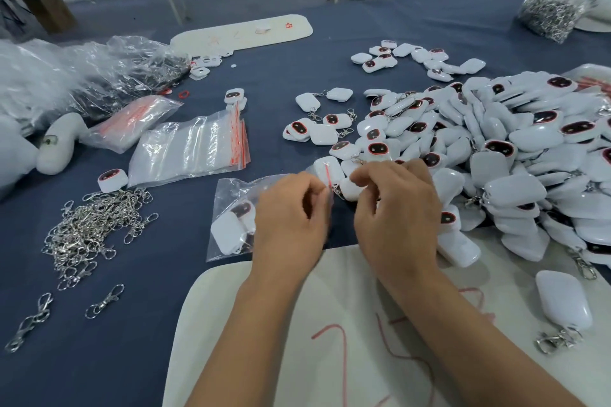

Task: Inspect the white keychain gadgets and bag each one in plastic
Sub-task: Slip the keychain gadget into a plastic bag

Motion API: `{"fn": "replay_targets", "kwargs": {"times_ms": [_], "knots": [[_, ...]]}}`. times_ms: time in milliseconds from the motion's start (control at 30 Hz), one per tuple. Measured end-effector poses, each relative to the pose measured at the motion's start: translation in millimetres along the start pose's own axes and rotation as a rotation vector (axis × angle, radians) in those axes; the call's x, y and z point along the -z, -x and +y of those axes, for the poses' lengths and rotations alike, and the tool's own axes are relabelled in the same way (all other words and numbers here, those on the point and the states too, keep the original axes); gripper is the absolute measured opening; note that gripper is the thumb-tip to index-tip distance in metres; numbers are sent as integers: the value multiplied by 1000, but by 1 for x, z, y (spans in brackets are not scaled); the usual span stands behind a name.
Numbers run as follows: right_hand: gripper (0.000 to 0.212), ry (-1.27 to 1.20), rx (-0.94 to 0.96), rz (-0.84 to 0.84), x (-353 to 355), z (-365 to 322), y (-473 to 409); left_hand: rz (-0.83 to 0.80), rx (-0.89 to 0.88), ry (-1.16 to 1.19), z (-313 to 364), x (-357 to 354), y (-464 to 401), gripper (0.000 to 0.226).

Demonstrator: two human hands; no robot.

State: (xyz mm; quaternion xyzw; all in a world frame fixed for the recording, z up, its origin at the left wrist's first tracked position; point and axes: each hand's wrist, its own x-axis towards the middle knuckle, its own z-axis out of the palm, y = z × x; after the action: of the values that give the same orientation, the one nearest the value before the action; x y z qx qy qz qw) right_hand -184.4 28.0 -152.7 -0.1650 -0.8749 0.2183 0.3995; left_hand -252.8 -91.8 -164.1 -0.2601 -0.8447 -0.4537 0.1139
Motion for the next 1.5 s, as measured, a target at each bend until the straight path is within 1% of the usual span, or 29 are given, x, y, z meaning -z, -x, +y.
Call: {"fn": "replay_targets", "kwargs": {"times_ms": [67,133,167,267,333,367,400,467,533,600,633,700,733,800,867,933,1033,1100,1267,1367,1500], "knots": [[30,173,-5,-195,-1,-2,0,-87,-11,-138,0,-4,2,15],[32,293,-46,-347,-2,-9,2,-74,-16,-179,0,-5,4,13],[33,308,-56,-374,-2,-10,2,-58,-11,-184,0,-5,3,13],[33,312,-50,-363,-2,-7,0,-18,39,-206,-1,-1,3,15],[21,301,-27,-346,-2,-3,-2,9,89,-202,-4,2,1,16],[13,272,-24,-314,-3,-2,-3,18,104,-196,-6,3,0,17],[12,227,-30,-269,-4,0,-3,24,106,-188,-8,4,-1,18],[19,79,-30,-144,-7,3,-3,21,81,-183,-9,5,-1,17],[20,-110,-3,1,-6,-1,-1,5,45,-161,-6,7,-1,15],[21,-286,21,73,-4,-3,1,47,44,-14,-1,7,-1,12],[23,-408,-15,54,-4,-3,2,92,71,117,2,8,-2,10],[29,-705,-233,-93,-7,-7,3,160,152,388,6,11,-3,9],[32,-834,-341,-186,-8,-8,3,163,188,480,7,11,-4,10],[33,-986,-453,-309,-10,-8,1,93,255,579,9,10,-4,11],[30,-1042,-486,-351,-11,-5,-3,-15,301,614,12,7,-3,10],[28,-1049,-466,-383,-12,-1,-4,-84,298,602,13,3,-2,9],[27,-1066,-417,-452,-13,0,-2,-74,299,609,11,-1,-3,9],[26,-1051,-400,-464,-13,-2,-2,-56,314,629,10,-1,-4,10],[24,-1115,-461,-492,-15,-3,-2,-51,381,739,9,-1,-3,10],[25,-1152,-483,-509,-15,-3,-1,-54,418,749,7,-1,-4,23],[24,-1160,-495,-524,-14,-3,0,-56,446,777,4,0,-5,24]]}}
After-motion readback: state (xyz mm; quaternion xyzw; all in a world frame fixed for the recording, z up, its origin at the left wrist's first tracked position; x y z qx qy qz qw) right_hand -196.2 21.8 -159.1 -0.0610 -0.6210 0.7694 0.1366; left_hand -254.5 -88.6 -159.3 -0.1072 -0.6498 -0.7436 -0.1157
